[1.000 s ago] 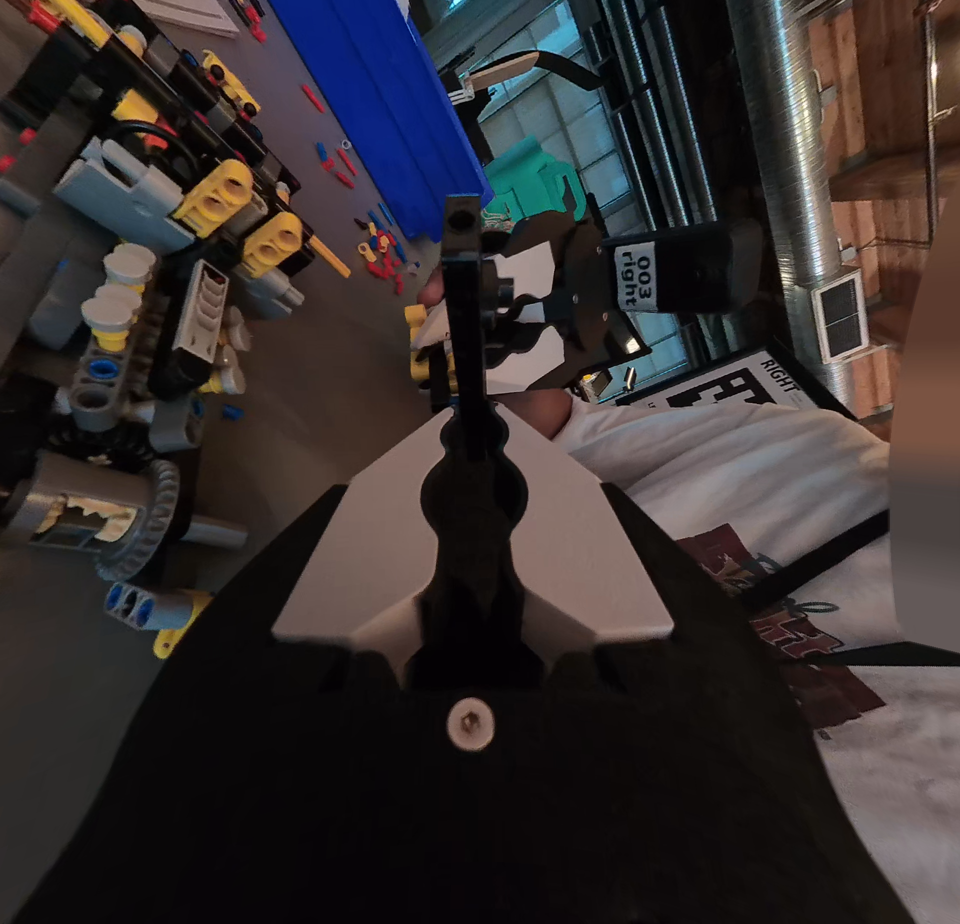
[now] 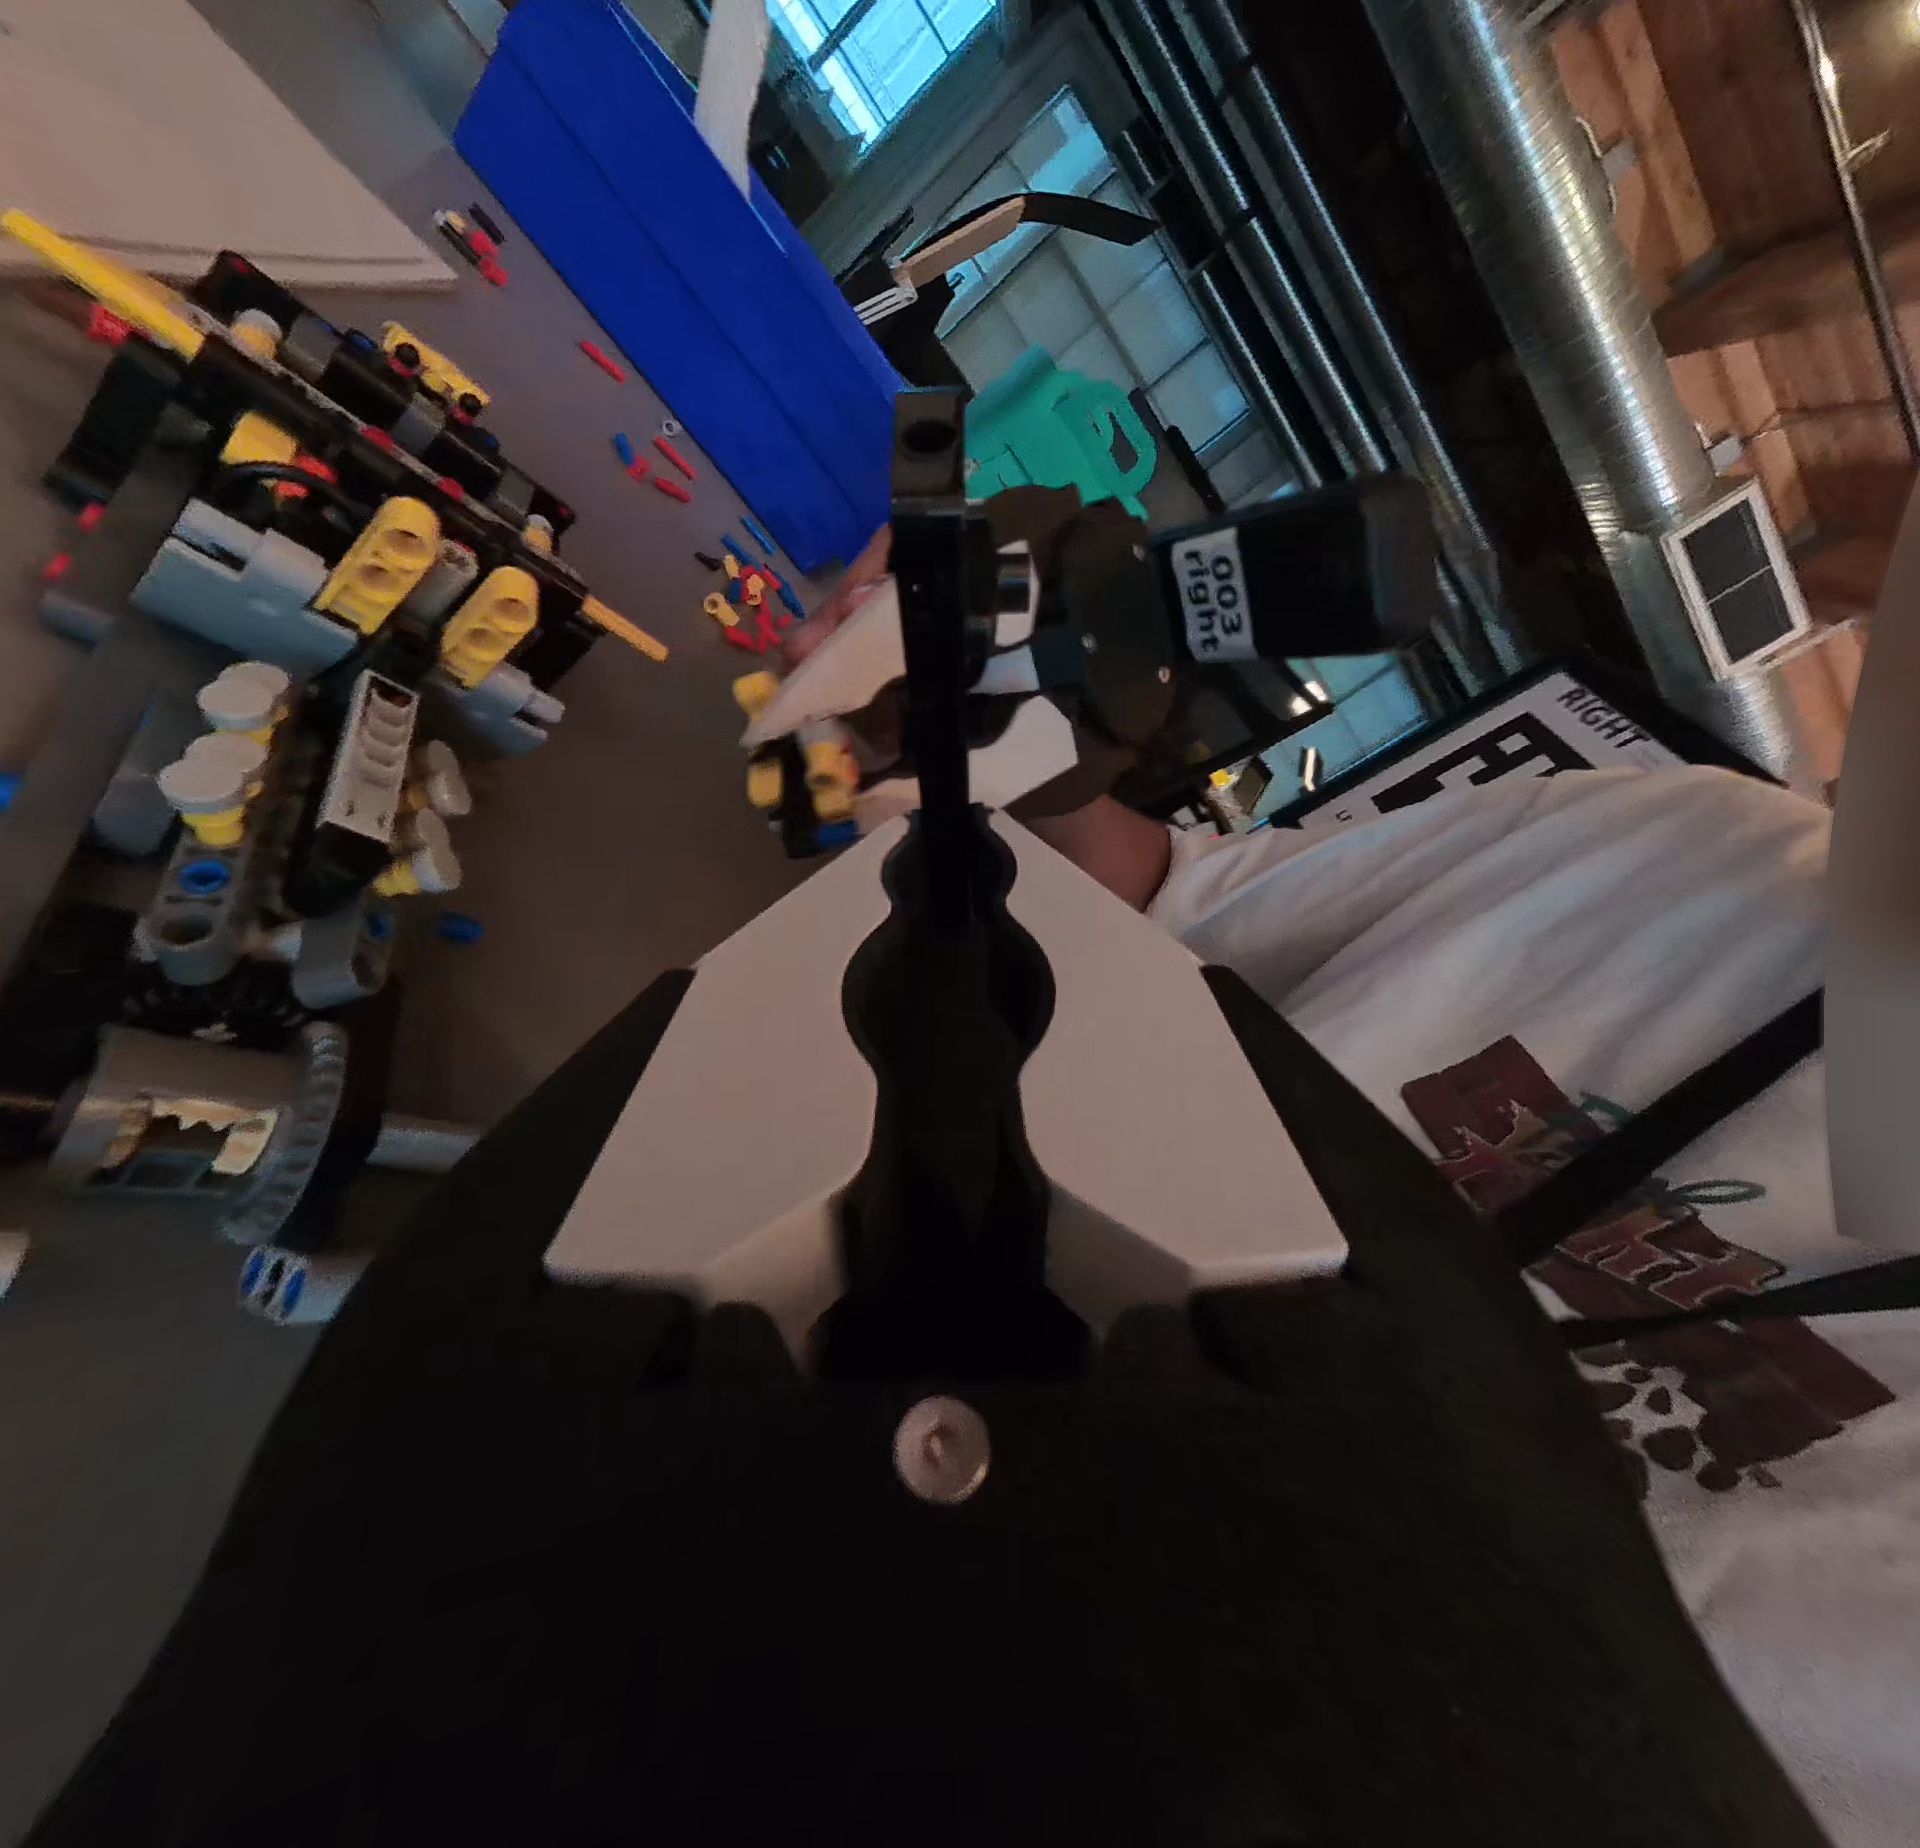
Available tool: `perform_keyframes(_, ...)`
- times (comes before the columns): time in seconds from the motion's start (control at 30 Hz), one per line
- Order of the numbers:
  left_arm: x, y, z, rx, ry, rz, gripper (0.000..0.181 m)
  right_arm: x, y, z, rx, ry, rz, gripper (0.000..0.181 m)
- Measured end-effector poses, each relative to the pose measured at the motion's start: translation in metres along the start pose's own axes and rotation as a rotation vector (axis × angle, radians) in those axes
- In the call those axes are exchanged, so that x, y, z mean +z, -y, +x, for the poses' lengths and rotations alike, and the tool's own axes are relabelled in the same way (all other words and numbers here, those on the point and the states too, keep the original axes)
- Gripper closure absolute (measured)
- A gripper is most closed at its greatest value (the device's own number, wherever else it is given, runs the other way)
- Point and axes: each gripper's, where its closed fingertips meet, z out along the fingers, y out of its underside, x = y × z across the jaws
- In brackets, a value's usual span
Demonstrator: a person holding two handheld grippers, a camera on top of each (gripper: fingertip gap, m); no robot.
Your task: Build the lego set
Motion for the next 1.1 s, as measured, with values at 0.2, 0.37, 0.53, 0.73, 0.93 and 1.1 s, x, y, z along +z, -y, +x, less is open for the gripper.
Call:
perform_keyframes(0.2,-0.011,-0.048,-0.017,-0.024,0.197,-0.326,0.172,-0.011,-0.057,-0.033,0.164,0.184,-0.33,0.166)
perform_keyframes(0.37,0.01,-0.058,-0.014,-0.133,0.192,-0.322,0.172,-0.024,-0.063,-0.055,0.321,0.32,-0.262,0.166)
perform_keyframes(0.53,0.015,-0.028,0.012,-0.134,0.036,-0.087,0.172,-0.032,-0.054,-0.053,0.429,0.34,-0.176,0.149)
perform_keyframes(0.73,0.005,-0.013,0.04,-0.009,-0.123,0.048,0.172,-0.051,0.026,-0.045,0.622,0.355,0.128,0.147)
perform_keyframes(0.93,0.002,-0.011,0.046,-0.015,-0.17,0.059,0.173,-0.041,0.071,-0.048,0.865,0.436,0.371,0.169)
perform_keyframes(1.1,-0.008,-0.011,0.014,0.044,0.075,0.035,0.15,-0.029,0.044,-0.039,0.95,0.257,0.223,0.174)
